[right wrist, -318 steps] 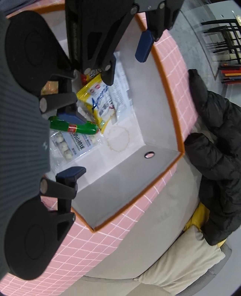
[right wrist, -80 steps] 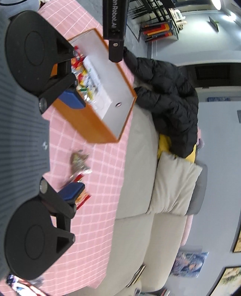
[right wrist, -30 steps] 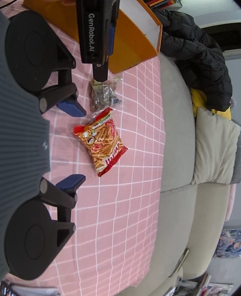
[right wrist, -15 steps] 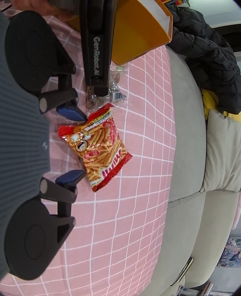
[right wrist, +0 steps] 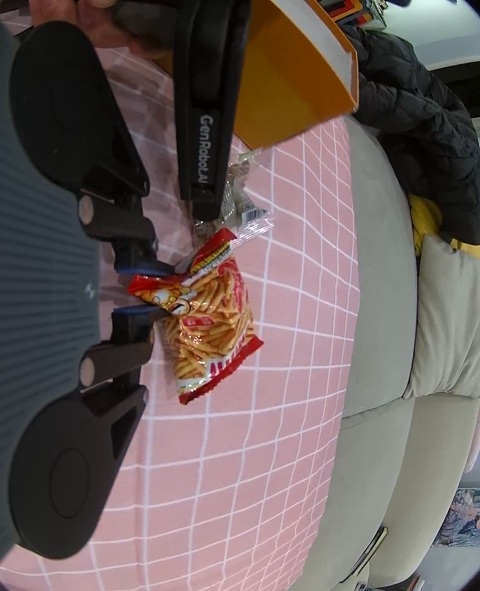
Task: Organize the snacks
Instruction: 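Grasp the clear nut packet with the left tool while the right tool grasps the red-orange chip bag, then lift the nut packet and chip bag and carry both over the orange box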
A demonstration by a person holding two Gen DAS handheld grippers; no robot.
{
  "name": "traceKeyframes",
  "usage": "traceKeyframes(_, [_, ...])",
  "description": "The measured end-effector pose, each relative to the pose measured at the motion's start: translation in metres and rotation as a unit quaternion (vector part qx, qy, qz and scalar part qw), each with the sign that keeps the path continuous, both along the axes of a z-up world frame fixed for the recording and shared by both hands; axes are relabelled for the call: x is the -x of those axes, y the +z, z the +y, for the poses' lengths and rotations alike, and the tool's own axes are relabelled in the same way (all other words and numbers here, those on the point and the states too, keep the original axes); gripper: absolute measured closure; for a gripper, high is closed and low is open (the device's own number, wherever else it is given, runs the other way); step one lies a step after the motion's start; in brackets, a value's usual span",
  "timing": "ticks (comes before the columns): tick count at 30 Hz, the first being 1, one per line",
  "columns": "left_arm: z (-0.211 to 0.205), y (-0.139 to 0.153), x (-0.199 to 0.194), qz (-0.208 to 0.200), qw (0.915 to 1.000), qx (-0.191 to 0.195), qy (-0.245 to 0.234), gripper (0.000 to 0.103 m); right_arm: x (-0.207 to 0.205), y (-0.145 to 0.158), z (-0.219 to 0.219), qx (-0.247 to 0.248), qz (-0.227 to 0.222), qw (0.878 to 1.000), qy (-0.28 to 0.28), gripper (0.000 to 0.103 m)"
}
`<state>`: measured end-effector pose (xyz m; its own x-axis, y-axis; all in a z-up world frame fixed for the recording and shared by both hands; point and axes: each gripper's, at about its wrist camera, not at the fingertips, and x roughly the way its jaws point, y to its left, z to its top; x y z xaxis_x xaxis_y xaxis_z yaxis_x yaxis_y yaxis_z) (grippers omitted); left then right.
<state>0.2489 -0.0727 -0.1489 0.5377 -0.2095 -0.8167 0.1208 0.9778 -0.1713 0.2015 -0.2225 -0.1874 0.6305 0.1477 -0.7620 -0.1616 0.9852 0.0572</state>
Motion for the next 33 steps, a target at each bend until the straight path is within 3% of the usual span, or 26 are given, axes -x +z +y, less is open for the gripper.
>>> traceKeyframes(14, [0.017,0.009,0.117,0.054,0.9981,0.005,0.028,0.056,0.141,0.018,-0.015,-0.013,0.036,0.999,0.033,0.093])
traceKeyframes(20, [0.021,0.011,0.141,0.072,0.9968,0.007,0.035,0.056,0.176,0.020,-0.021,-0.009,0.062,0.997,0.033,0.092])
traceKeyframes(23, [0.024,0.011,0.143,0.072,0.9964,0.007,0.044,0.056,0.184,0.020,-0.024,-0.011,0.065,0.997,0.026,0.085])
traceKeyframes(25, [0.025,0.013,0.143,0.070,0.9963,0.006,0.050,0.055,0.189,0.025,-0.028,-0.029,0.057,0.998,0.018,0.073])
traceKeyframes(27, [0.027,0.012,0.146,0.067,0.9963,0.006,0.054,0.054,0.191,0.033,-0.034,-0.065,0.045,0.997,0.001,0.053])
traceKeyframes(30, [0.029,0.010,0.147,0.066,0.9959,0.014,0.060,0.053,0.191,0.040,-0.044,-0.111,0.031,0.992,-0.046,0.041])
traceKeyframes(33, [0.034,0.007,0.147,0.067,0.9951,0.027,0.067,0.051,0.180,0.038,-0.051,-0.139,0.036,0.985,-0.096,0.040])
